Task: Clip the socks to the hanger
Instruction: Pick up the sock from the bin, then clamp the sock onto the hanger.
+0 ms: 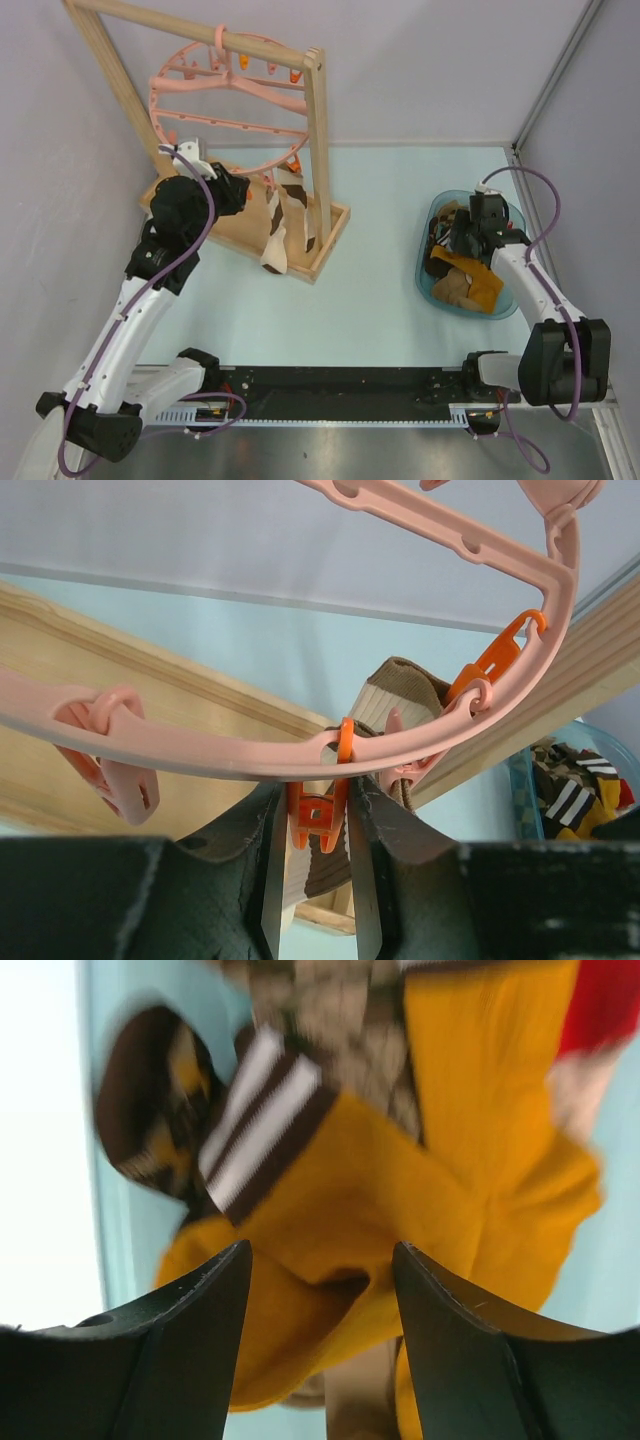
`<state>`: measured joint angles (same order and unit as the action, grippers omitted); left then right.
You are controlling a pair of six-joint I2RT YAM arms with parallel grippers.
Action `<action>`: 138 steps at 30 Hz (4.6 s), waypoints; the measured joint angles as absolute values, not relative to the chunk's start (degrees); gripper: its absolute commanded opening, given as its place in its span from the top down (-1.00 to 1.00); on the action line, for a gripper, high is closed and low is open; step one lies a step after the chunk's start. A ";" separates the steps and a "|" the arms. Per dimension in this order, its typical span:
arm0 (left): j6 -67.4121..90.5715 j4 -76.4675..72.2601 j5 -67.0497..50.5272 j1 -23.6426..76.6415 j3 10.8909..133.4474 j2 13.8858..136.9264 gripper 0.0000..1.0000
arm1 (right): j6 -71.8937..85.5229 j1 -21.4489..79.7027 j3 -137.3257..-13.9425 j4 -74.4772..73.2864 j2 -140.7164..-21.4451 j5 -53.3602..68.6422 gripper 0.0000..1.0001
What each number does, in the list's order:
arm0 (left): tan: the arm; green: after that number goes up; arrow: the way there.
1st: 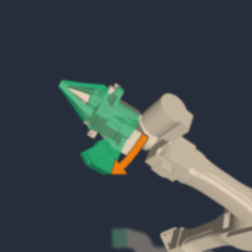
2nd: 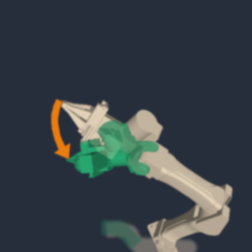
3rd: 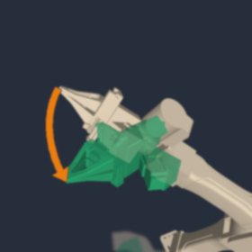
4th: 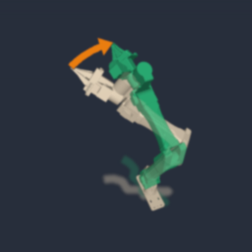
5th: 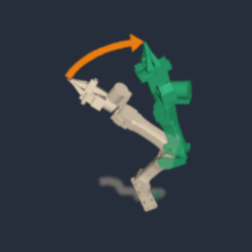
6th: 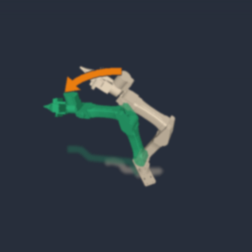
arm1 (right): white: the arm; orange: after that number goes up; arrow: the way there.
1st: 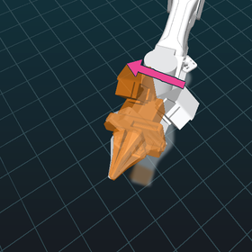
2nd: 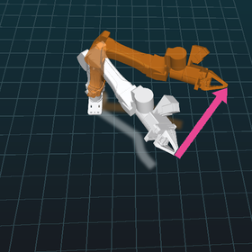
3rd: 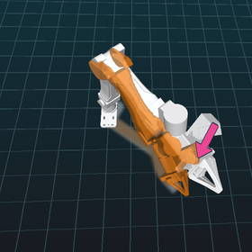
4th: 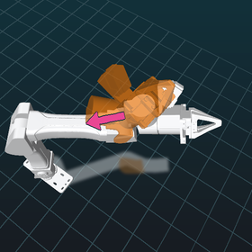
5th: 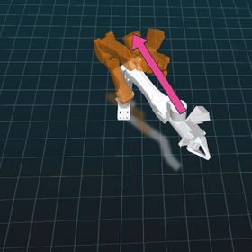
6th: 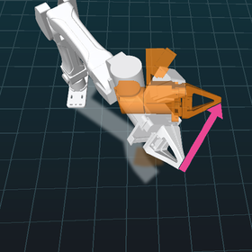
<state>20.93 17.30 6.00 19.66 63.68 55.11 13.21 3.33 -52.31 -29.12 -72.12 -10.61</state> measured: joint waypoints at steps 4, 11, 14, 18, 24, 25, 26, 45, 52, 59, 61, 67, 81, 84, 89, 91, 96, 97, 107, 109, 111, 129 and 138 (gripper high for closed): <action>20.93 17.30 5.91 19.88 63.88 55.59 0.99 | 16.03 3.88 -46.76 -30.74 -69.80 -8.95 -0.21; 20.88 17.30 5.93 20.01 63.88 55.61 0.99 | 20.78 8.40 -42.92 -37.56 -56.80 -7.35 -0.18; 20.82 17.30 5.93 20.03 63.90 55.59 0.99 | 20.97 9.67 -42.92 -37.69 -54.00 -7.66 -0.16; 20.40 17.34 5.98 20.03 63.90 55.57 0.99 | 19.14 9.58 -43.81 -35.53 -55.86 -9.58 -0.15; 20.40 17.78 6.07 20.03 64.34 55.55 0.99 | 11.73 9.58 -47.18 -25.41 -64.60 -12.82 -0.10; 20.40 17.82 6.09 20.03 64.34 55.55 0.99 | 10.33 9.58 -47.51 -23.53 -65.76 -13.15 -0.10; 20.40 17.85 6.09 20.03 64.34 55.55 0.99 | 9.10 9.58 -47.70 -21.56 -66.89 -13.34 -0.08; 20.45 18.26 6.00 20.14 64.64 55.88 0.99 | -0.69 9.98 -48.36 -10.15 -84.60 -16.69 0.60; 20.45 18.68 5.91 20.14 65.04 55.86 0.99 | 1.37 10.04 -48.58 -12.99 -82.74 -18.13 0.73; 20.47 19.07 5.82 20.14 65.25 55.86 0.99 | 2.92 8.99 -48.58 -16.34 -71.85 -17.26 1.00; 20.49 19.05 5.78 20.14 65.28 55.86 0.99 | 3.44 8.38 -48.58 -16.40 -69.08 -16.53 1.00; 20.62 19.03 5.28 20.14 65.28 55.86 0.99 | 5.56 8.08 -48.58 -15.92 -62.98 -11.07 1.00; 23.03 18.33 2.17 20.60 65.28 55.83 0.99 | 15.05 32.49 -48.64 9.63 -61.65 5.72 1.00; 24.01 17.98 1.04 20.69 65.28 55.81 0.99 | 18.11 38.20 -48.66 18.59 -66.19 7.09 1.00; 25.71 17.04 -1.04 20.88 65.28 55.81 0.99 | 22.59 45.41 -49.58 32.99 -75.68 8.71 1.00; 26.57 16.75 -1.80 20.95 65.28 55.81 0.99 | 24.01 47.18 -50.61 37.39 -79.18 9.04 1.00; 28.40 15.38 -3.14 21.23 65.08 55.81 0.99 | 26.89 49.58 -53.52 46.19 -85.80 9.32 1.00; 28.62 15.11 -3.29 21.28 64.97 55.77 0.99 | 27.46 49.89 -54.17 47.72 -86.98 9.37 1.00; 30.02 14.24 -3.70 21.52 64.49 55.68 0.99 | 31.35 50.52 -58.11 54.57 -93.76 9.41 1.00; 30.02 14.22 -3.70 21.52 64.47 55.61 0.99 | 31.59 50.52 -58.65 55.02 -94.32 9.39 1.00; 30.02 14.22 -3.70 21.52 64.45 55.48 0.99 | 31.86 50.52 -58.83 55.37 -94.59 9.41 1.00; 30.83 13.43 -4.56 21.54 64.18 55.31 0.99 | 32.64 50.72 -59.90 57.04 -95.35 9.56 1.00; 31.57 12.88 -4.75 21.52 64.18 55.29 0.99 | 32.84 50.83 -60.36 58.59 -96.23 9.47 1.00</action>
<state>31.57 12.88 -4.75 21.52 64.18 55.29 32.84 50.83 -60.36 58.59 -96.23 9.47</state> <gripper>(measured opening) 0.288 0.081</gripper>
